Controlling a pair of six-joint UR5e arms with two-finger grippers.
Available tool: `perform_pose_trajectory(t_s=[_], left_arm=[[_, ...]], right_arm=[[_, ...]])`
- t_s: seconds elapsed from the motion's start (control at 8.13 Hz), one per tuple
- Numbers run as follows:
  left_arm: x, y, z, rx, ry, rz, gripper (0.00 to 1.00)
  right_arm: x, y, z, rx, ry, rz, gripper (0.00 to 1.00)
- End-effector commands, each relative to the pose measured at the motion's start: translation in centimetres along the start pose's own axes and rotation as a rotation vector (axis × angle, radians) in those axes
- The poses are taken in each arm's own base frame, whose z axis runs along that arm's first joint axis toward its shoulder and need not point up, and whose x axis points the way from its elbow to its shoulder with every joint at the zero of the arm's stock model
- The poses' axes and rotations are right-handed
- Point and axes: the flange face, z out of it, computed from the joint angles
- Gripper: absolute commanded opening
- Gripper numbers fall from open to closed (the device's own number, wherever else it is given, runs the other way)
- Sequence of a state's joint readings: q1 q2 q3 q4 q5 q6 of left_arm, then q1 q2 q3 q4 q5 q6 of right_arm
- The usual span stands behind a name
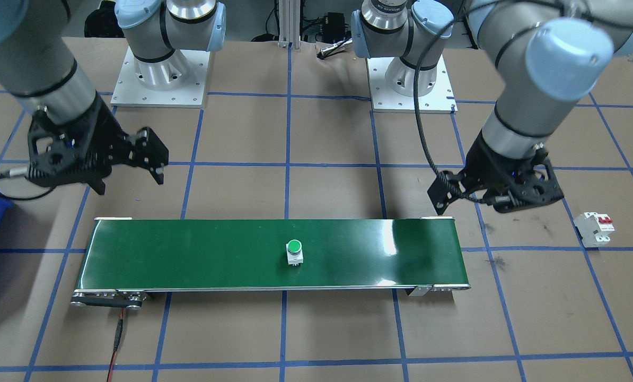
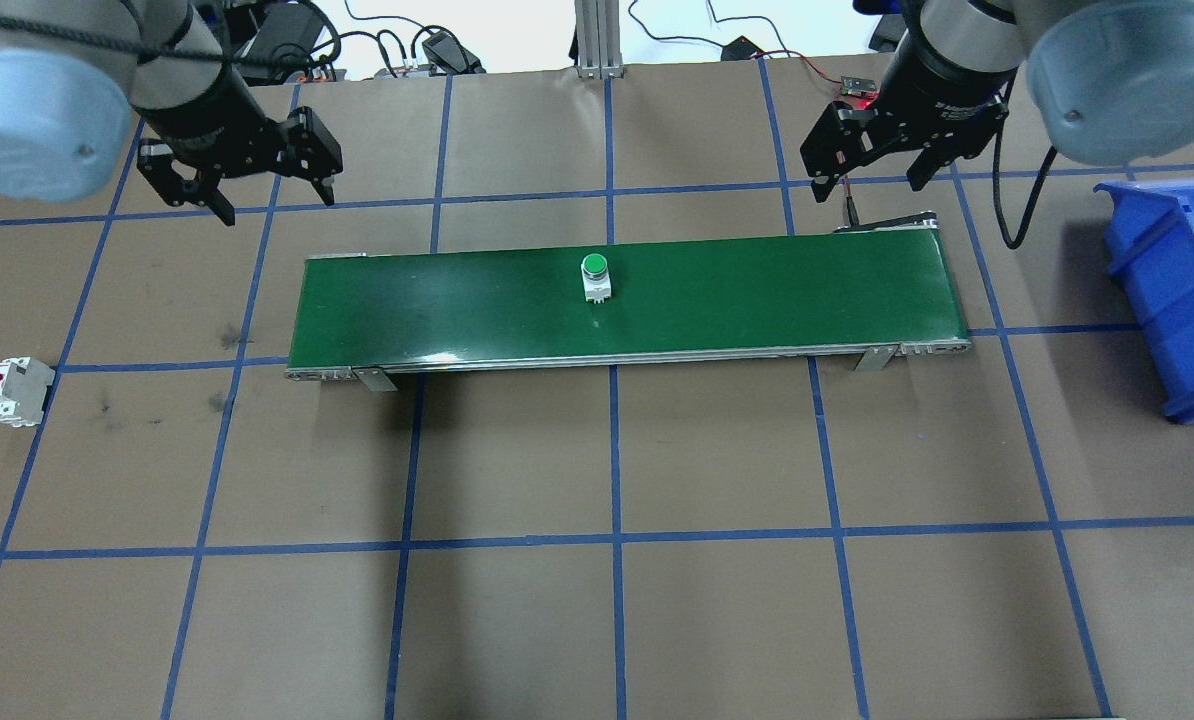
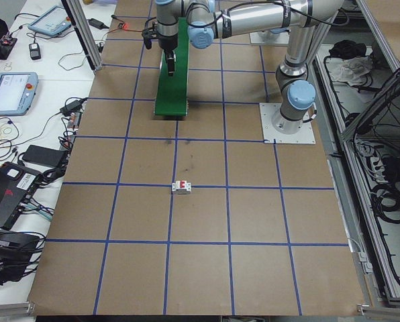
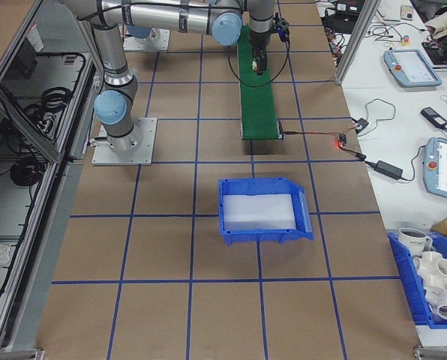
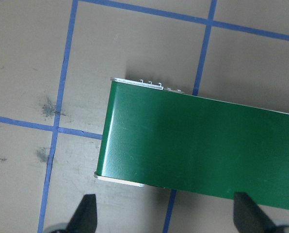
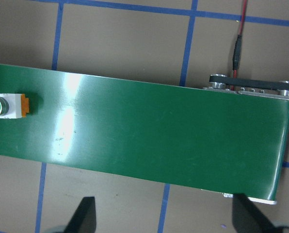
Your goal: Move button from left to right
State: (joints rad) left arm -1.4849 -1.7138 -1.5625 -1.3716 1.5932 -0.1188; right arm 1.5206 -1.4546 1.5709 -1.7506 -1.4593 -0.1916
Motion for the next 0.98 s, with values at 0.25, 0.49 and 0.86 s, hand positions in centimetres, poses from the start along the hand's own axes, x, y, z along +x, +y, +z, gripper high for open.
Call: perform_pose_trajectory(t_s=[0.25,0.49,0.86], left_arm=[[2.7,1.1,-10.9,0.081,0.029,0.045,1.0],[3.1,1.8,-11.1,0.085,0.022,0.037,1.0],[3.2,2.5,-11.9,0.099,0.021,0.056,1.0]], right_arm=[[-0.1,-3.7,4.7,0.049,-0.08,0.101,1.0],[-2.1,-4.4,6.6,0.043,-0.149,0.092,1.0],[-2.8,-4.9,9.0,0.02,-0.226,0.104,1.0]])
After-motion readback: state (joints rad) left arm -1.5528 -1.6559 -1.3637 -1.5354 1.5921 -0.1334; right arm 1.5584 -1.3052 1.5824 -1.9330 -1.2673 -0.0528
